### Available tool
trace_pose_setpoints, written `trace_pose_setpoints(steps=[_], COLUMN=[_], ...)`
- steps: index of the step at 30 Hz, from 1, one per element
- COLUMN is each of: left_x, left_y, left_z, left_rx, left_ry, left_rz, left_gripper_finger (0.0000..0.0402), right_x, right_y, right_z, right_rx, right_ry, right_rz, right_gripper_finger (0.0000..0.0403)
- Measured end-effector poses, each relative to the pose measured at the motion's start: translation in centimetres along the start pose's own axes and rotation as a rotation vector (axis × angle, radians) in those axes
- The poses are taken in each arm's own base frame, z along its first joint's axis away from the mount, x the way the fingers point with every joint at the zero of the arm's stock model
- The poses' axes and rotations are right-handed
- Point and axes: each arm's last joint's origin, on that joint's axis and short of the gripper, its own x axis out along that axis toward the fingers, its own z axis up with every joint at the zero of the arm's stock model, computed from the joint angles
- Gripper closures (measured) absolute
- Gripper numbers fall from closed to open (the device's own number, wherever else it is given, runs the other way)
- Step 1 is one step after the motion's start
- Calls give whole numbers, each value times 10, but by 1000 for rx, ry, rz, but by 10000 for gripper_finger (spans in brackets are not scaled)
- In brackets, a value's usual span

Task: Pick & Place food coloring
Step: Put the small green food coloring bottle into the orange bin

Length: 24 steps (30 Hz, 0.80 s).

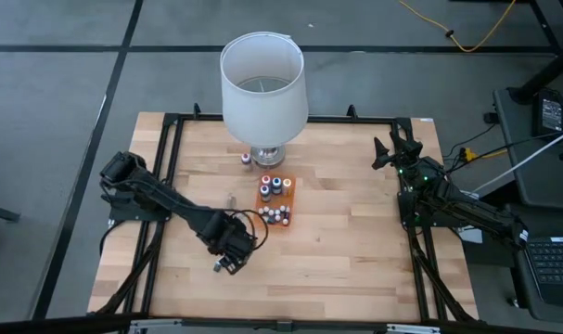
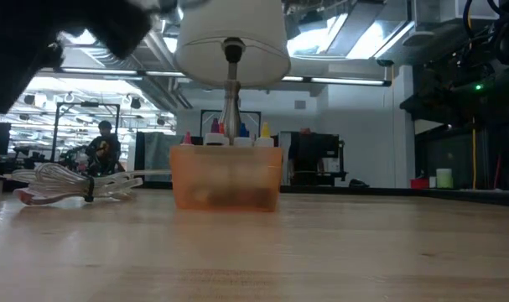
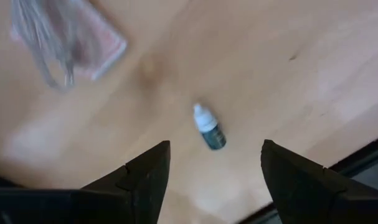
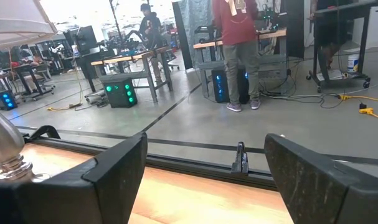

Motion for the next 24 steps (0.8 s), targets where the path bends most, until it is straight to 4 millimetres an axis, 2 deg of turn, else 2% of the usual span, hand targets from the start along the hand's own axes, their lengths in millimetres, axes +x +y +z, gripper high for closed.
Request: trace_pose_setpoints(steps=[6, 14, 24], left_x=[16, 33, 61], left_y=[19, 28, 32], left_z=[15, 44, 67], left_rx=[-150, -260, -295], left_ry=[205, 401, 505], left_rz=[-9, -37, -30], left_gripper_finger=[172, 191, 205], right_x=[0, 0, 0], right_y=[0, 0, 0], right_z=[0, 0, 0], right_rx=[0, 0, 0], right_ry=[0, 0, 0], right_rz=[0, 0, 0], right_gripper_finger=[79, 79, 79])
